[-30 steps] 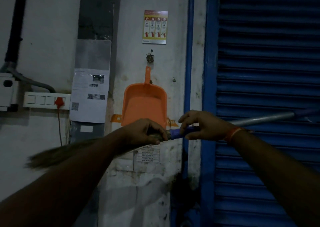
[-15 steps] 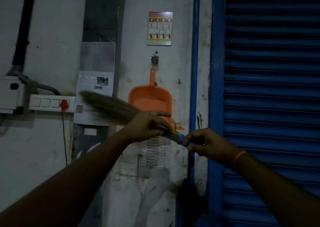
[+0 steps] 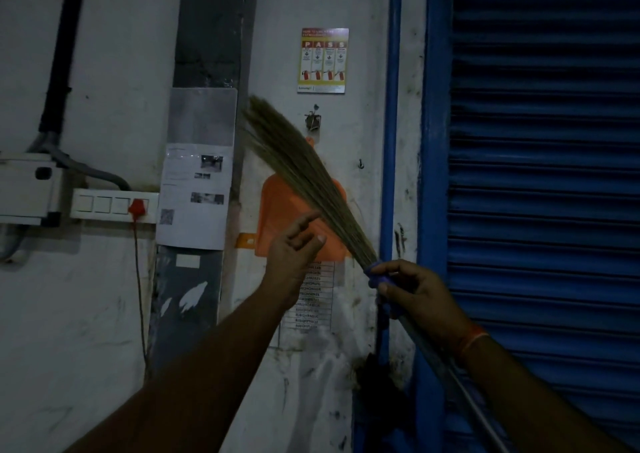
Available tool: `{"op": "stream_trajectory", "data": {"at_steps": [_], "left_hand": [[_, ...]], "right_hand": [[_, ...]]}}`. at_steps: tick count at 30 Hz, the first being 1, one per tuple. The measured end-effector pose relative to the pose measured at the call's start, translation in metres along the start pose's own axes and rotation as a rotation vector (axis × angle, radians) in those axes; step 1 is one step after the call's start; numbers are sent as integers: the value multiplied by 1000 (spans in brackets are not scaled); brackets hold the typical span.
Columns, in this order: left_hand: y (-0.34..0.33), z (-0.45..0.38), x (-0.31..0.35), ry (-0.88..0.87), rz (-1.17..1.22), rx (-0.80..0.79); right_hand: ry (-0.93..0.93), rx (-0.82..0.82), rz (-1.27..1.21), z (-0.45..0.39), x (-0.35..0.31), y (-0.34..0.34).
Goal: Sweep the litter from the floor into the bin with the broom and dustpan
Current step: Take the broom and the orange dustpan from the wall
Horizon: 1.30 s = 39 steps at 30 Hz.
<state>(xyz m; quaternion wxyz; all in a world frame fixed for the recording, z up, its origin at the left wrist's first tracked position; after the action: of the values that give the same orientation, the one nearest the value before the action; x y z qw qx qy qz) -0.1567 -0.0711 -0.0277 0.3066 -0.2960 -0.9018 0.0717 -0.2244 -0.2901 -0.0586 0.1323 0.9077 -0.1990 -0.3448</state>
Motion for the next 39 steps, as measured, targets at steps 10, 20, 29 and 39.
{"op": "stream_trajectory", "data": {"at_steps": [10,20,29,39], "left_hand": [[-44,-30,8,231,111,-117],[-82,-39,15,245,-105,-280],[-53,-72,17,79,-316,-252],[15,-159,-4,-178,-544,-127]], "right_hand": [[-53,1,-192,23,3,-13],[-49,30,-293,9,-13,-11],[67,279,-128,-21,3,-14],[163,324,-1,-130,21,-12]]}}
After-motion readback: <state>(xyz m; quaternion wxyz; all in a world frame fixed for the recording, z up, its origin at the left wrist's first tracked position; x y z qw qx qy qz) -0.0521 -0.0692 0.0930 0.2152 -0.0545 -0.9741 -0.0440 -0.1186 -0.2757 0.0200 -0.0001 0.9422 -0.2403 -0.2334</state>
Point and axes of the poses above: each hand's wrist, its own z-axis away from the middle knuckle, its own y-axis out of the back of the hand, x = y × z, the point moved 3 cm from there along -z, towards the middle knuckle, and after that the axes turned 13 degrees about z, right-handed, at the moved point
